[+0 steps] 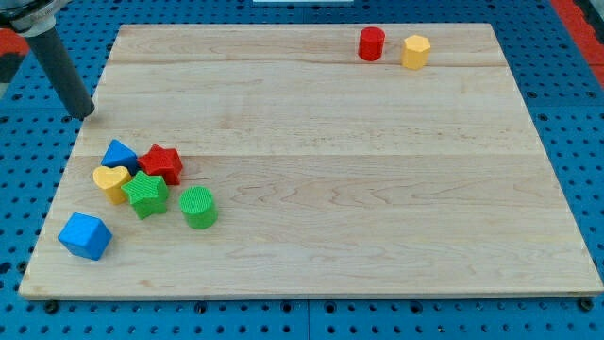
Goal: Push the blue cube towards the yellow heart
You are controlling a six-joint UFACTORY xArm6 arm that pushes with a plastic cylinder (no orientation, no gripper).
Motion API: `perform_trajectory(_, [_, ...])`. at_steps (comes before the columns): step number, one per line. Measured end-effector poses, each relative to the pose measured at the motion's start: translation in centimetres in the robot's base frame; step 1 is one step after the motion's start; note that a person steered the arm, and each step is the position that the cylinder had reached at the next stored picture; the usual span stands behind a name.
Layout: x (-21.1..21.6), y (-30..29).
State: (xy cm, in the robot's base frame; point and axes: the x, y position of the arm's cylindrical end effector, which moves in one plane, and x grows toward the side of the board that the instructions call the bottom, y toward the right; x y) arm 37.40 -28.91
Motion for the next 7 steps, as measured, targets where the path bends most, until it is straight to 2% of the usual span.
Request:
perform_trajectory(2, [0.0,1.0])
perform_trajectory(3, [-2.0,3.1])
perform_trajectory(4, [1.2,3.0])
perform_trajectory(5, [10.6,3.5])
perform_trajectory(6, [13.9,3.4])
perform_trajectory(7, [21.2,-0.2])
